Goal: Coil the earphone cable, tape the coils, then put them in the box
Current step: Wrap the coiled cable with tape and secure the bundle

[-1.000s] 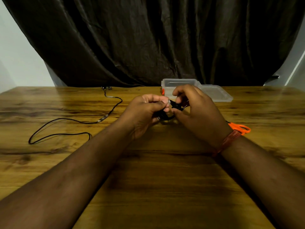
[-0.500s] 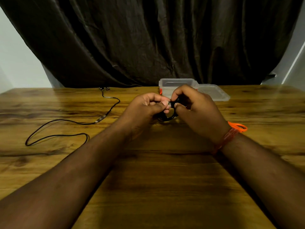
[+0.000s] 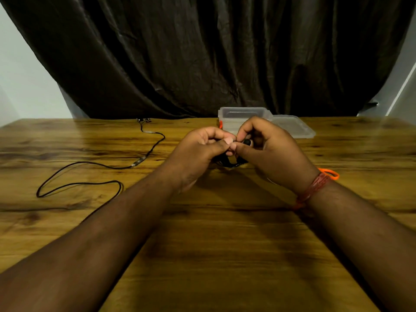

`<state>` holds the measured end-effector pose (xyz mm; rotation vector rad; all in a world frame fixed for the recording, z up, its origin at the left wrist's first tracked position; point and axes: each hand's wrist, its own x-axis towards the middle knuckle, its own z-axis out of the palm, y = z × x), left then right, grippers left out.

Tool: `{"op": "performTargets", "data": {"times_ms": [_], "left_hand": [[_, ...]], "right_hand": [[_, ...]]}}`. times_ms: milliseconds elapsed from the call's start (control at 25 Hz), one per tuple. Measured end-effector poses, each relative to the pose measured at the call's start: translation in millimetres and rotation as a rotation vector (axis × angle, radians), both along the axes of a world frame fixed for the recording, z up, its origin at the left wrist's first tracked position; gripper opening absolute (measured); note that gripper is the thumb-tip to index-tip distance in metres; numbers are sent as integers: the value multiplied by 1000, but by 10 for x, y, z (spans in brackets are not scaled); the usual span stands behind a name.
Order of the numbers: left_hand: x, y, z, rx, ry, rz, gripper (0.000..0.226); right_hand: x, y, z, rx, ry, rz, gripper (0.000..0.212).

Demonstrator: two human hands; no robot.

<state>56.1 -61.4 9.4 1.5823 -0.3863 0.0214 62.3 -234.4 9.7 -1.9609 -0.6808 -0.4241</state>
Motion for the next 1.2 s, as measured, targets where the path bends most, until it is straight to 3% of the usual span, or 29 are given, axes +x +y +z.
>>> {"op": "performTargets", "data": {"times_ms": [80, 240, 440, 680, 840, 1040, 1120, 1200], "left_hand": [[-11, 5, -2, 62, -29, 22, 12], [-29, -18, -16, 382, -175, 188, 10], [-73, -78, -1, 547, -265, 265, 12], [-32, -53, -13, 475, -218, 240, 11], [4, -69, -46, 358, -161, 185, 11], [19, -24, -46, 448, -166, 230, 10], [19, -11, -39, 454, -154, 217, 11], [7, -13, -20, 446, -135, 191, 8]], "right_hand": [[10, -23, -6, -48, -20, -20, 18], [-22, -42, 6, -280, -213, -93, 19], [-40, -24, 14, -417, -334, -151, 15], [-58, 29, 21, -492, -371, -277, 12], [-16, 31, -2, -356, -150, -313, 13], [-5, -10, 34, -42, 321, -75, 12], [-3, -20, 22, -50, 342, -59, 13], [9, -4, -19, -137, 232, -102, 9]]}}
